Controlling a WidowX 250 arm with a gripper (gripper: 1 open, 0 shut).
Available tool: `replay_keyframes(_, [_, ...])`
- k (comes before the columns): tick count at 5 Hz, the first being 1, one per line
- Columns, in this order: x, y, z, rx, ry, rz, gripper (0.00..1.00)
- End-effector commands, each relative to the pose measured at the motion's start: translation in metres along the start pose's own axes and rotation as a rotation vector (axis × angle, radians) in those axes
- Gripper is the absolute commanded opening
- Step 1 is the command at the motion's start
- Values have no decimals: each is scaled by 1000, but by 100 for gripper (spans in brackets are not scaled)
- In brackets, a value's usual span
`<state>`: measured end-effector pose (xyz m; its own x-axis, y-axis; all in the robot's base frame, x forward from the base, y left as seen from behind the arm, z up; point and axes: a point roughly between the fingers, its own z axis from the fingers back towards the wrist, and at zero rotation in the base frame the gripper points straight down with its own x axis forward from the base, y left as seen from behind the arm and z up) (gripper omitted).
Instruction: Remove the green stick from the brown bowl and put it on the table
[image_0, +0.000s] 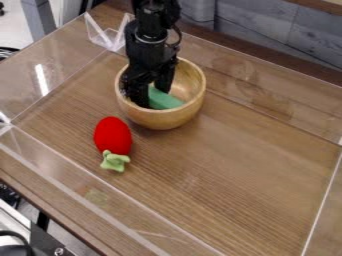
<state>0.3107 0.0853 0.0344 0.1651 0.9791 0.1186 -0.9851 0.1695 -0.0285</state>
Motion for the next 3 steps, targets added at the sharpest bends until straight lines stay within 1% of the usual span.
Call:
replay_keyframes(1, [4, -12, 15, -48, -9, -46, 100])
replay_keyframes(2, [3, -14, 17, -49, 7, -93, 0])
replay_keyframes(3, [7, -9, 8, -59, 29, -196, 100])
